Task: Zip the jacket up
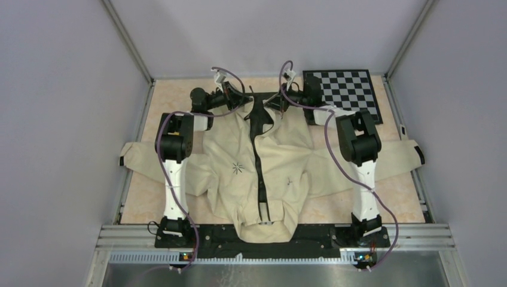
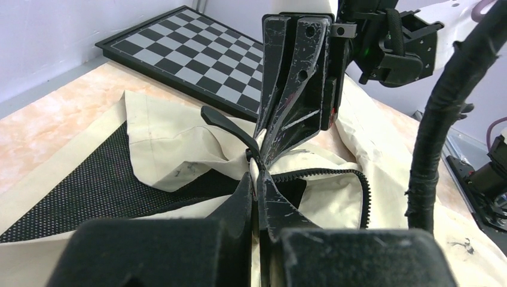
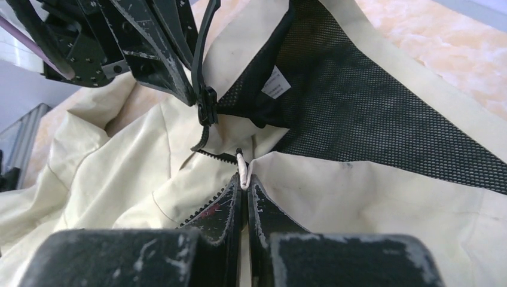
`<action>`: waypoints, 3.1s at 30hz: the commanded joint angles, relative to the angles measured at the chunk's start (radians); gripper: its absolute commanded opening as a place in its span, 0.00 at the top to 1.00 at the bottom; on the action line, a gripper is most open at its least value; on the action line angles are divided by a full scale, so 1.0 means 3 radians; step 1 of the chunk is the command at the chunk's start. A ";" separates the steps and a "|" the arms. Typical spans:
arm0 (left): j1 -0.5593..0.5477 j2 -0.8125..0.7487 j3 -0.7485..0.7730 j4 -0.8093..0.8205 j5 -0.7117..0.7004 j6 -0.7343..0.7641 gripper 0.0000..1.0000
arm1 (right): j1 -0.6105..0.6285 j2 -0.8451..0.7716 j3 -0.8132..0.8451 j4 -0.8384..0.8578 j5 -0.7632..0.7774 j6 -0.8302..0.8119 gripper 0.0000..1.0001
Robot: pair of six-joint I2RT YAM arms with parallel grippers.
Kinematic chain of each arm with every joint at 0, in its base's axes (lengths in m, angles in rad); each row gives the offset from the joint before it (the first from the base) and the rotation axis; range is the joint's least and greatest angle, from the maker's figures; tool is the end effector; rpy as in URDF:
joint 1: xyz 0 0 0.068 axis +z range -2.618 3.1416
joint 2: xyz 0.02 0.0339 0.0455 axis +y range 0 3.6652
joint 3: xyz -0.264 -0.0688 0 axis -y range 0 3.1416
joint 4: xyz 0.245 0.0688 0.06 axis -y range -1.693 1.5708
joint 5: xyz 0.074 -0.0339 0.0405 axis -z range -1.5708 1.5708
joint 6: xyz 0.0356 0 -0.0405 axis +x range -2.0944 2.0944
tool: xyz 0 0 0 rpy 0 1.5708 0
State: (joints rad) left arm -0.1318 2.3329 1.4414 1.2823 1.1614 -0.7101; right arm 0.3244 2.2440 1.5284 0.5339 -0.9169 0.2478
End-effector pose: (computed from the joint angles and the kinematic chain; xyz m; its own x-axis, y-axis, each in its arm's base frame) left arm 0.4759 -0.0960 0.1851 -0.2959 -0.2225 -0.9289 0.9235 0.1821 -0.3378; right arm 0.4677 0.1871 0.1872 -0.3951 0.0245 -0.9183 -0.8633 0.3318 0.3803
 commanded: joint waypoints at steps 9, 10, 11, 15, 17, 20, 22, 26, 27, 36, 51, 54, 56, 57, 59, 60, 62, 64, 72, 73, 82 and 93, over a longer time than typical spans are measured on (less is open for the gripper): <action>-0.0006 0.0104 0.0187 0.0333 0.0186 -0.0278 1.00 | 0.0020 0.0144 0.0259 0.0295 -0.0393 0.0210 1.00; -0.0006 0.0117 0.0203 0.0321 0.0187 -0.0279 1.00 | 0.0021 0.0141 0.0252 0.0308 -0.0407 0.0219 1.00; -0.0006 0.0125 0.0220 0.0294 0.0188 -0.0276 1.00 | 0.0020 0.0133 0.0242 0.0332 -0.0415 0.0219 1.00; -0.0015 0.0139 0.0247 0.0250 0.0203 -0.0272 1.00 | 0.0031 0.0125 0.0228 0.0397 -0.0443 0.0259 1.00; -0.0016 0.0139 0.0250 0.0252 0.0207 -0.0277 1.00 | 0.0034 0.0139 0.0257 0.0360 -0.0441 0.0244 1.00; -0.0016 0.0139 0.0248 0.0305 0.0220 -0.0323 1.00 | 0.0043 0.0148 0.0280 0.0306 -0.0427 0.0221 1.00; -0.0016 0.0143 0.0248 0.0307 0.0224 -0.0324 1.00 | 0.0042 0.0153 0.0294 0.0278 -0.0422 0.0208 1.00; -0.0016 0.0149 0.0255 0.0325 0.0226 -0.0340 1.00 | 0.0046 0.0169 0.0319 0.0239 -0.0410 0.0194 1.00; -0.0016 0.0154 0.0265 0.0330 0.0232 -0.0349 1.00 | 0.0048 0.0172 0.0324 0.0227 -0.0410 0.0193 1.00; -0.0023 0.0166 0.0288 0.0345 0.0246 -0.0386 1.00 | 0.0068 0.0201 0.0387 0.0130 -0.0402 0.0149 1.00; -0.0011 0.0205 0.0308 0.0558 0.0247 -0.0570 1.00 | 0.0088 0.0234 0.0447 0.0035 -0.0411 0.0125 1.00; -0.0012 0.0215 0.0317 0.0592 0.0256 -0.0605 1.00 | 0.0097 0.0246 0.0464 0.0027 -0.0426 0.0127 1.00; -0.0016 0.0223 0.0325 0.0593 0.0264 -0.0614 1.00 | 0.0096 0.0239 0.0460 0.0040 -0.0435 0.0133 1.00; -0.0016 0.0226 0.0331 0.0585 0.0265 -0.0614 1.00 | 0.0095 0.0234 0.0452 0.0055 -0.0437 0.0138 1.00; -0.0016 0.0231 0.0334 0.0574 0.0265 -0.0609 1.00 | 0.0096 0.0217 0.0418 0.0105 -0.0436 0.0156 1.00; -0.0016 0.0227 0.0334 0.0573 0.0263 -0.0603 1.00 | 0.0097 0.0203 0.0400 0.0131 -0.0436 0.0161 1.00; -0.0008 0.0212 0.0316 0.0541 0.0261 -0.0555 1.00 | 0.0097 0.0172 0.0364 0.0163 -0.0436 0.0164 1.00; 0.0003 0.0189 0.0308 0.0443 0.0258 -0.0476 1.00 | 0.0095 0.0144 0.0331 0.0192 -0.0449 0.0164 1.00; 0.0066 0.0346 0.0430 0.1159 0.0538 -0.1112 1.00 | 0.0088 0.0289 0.0422 0.0470 -0.0854 0.0487 1.00; 0.0081 0.0386 0.0468 0.1299 0.0545 -0.1242 1.00 | 0.0082 0.0300 0.0422 0.0502 -0.0881 0.0518 1.00; 0.0133 0.0409 0.0475 0.1420 0.0526 -0.1310 1.00 | 0.0052 0.0410 0.0531 0.0494 -0.0961 0.0700 1.00; 0.0117 0.0398 0.0460 0.1433 0.0511 -0.1309 1.00 | 0.0057 0.0550 0.0751 0.0486 -0.0869 0.0964 1.00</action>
State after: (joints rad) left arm -0.0940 2.4710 1.5692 1.5120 1.3048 -1.0988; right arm 0.3424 2.3749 1.7000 0.6388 -1.1675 0.5034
